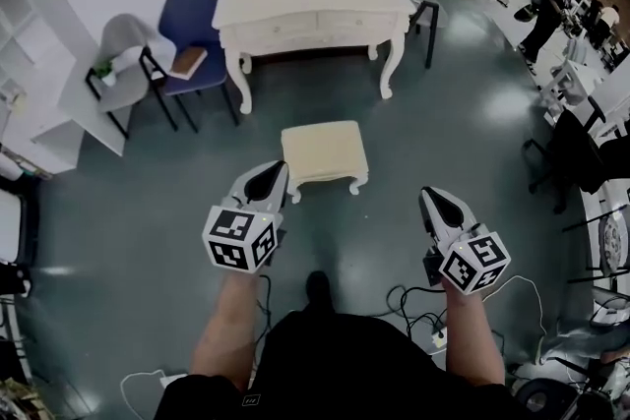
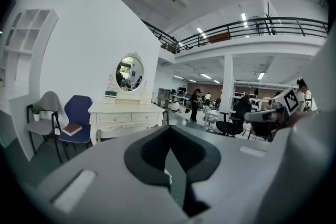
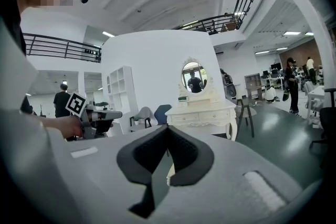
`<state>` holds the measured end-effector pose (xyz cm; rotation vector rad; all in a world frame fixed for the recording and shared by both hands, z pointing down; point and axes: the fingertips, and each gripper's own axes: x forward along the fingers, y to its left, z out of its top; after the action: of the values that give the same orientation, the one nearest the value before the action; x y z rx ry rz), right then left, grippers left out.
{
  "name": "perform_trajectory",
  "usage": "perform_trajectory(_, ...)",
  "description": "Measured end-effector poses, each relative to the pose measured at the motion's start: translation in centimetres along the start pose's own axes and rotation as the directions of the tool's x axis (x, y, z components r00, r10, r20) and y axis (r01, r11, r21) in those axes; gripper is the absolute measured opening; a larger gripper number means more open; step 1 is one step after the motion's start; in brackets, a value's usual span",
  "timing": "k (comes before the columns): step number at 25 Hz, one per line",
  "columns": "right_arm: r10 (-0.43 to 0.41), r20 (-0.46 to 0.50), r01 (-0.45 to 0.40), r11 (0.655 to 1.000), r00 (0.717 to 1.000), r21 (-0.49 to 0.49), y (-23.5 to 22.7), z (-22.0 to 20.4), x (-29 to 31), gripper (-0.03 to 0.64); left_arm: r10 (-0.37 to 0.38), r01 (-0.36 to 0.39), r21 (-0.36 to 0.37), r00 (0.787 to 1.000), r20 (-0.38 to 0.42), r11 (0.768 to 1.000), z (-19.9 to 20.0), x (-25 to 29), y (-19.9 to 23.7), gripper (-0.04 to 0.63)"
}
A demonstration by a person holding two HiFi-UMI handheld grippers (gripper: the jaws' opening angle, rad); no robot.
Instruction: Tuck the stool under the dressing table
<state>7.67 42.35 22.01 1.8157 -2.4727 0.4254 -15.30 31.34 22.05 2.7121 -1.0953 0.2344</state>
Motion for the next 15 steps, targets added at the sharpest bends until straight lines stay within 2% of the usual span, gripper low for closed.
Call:
perform_trajectory(5, 0.023, 0.002, -0.023, 0.999, 1.0, -0.024, 0.6, 2.3, 4.5, 0.003, 0.007, -0.007, 0.002, 1.0, 0.016, 1.0, 1.4, 1.5, 3.6, 0.017)
perform_trajectory(10, 0.052, -0.024, -0.053, 0.998, 0.998, -0.036, 0.7, 3.0, 7.1, 0.003, 0.025, -0.024, -0.032, 0.999, 0.032, 0.999, 1.6, 2.0, 5.0, 0.017)
perform_trajectory(15, 0.109, -0.042, -0.111, 0.993, 0.993, -0.041, 0.3, 3.3, 10.3, 0.003, 0.073, -0.072, -0.07, 0.997, 0.017, 0.995, 1.1, 3.1, 7.0, 0.017)
